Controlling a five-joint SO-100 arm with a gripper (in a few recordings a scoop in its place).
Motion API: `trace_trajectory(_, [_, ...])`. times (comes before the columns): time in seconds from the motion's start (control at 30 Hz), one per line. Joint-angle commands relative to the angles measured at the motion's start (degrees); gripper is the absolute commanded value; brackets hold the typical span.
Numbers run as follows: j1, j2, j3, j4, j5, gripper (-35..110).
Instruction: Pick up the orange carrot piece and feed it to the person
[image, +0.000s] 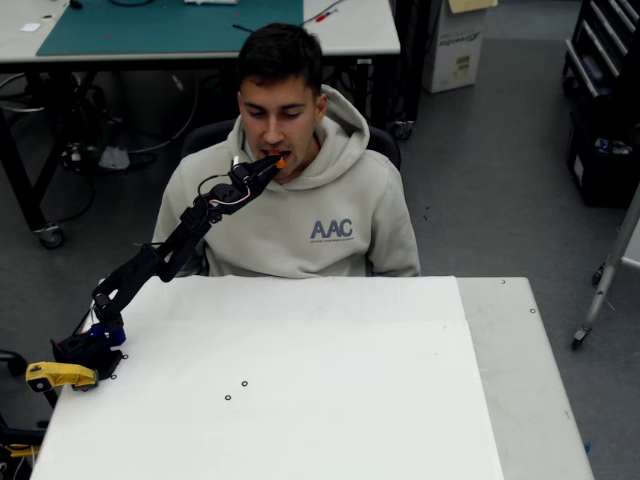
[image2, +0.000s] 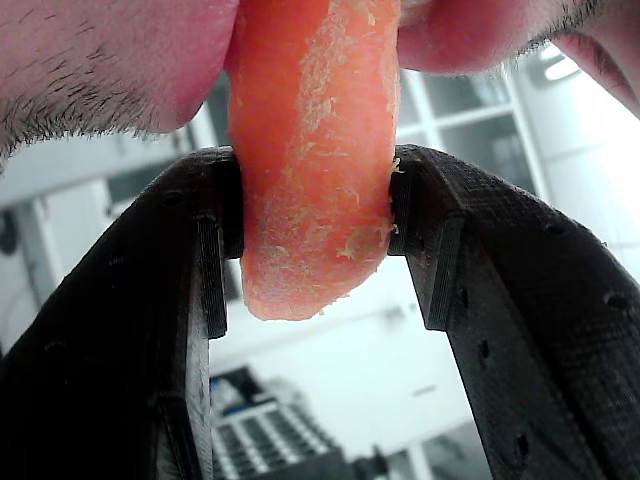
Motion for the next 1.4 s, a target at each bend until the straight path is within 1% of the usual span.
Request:
trace_trajectory(0.0, [-0.44,3.87,-5.45,-0.88,-1.05,3])
trace_trajectory(0.23, [4.13,3.43,-6.06,-1.14,-0.35,28])
trace_trajectory(0.33, [5.98,3.16,-6.06,-1.14,-0.35,31])
trace_trajectory(0.7, [16.26,3.16,-5.36,-0.97,-0.35,20])
trace_trajectory(0.77, [17.14,3.16,-5.27,-0.53,-0.35,15])
trace_trajectory(0.9, [17.75,3.08,-5.27,-0.44,-0.35,0])
trace_trajectory(0.97, [17.75,3.08,-5.27,-0.44,-0.26,-5])
trace_trajectory(1.07, [17.67,3.08,-5.27,-0.44,0.09,-2])
trace_trajectory(1.17, [17.58,3.16,-5.27,-0.44,4.75,-1])
trace_trajectory(1.37, [17.84,3.87,-5.27,-0.26,22.68,-1])
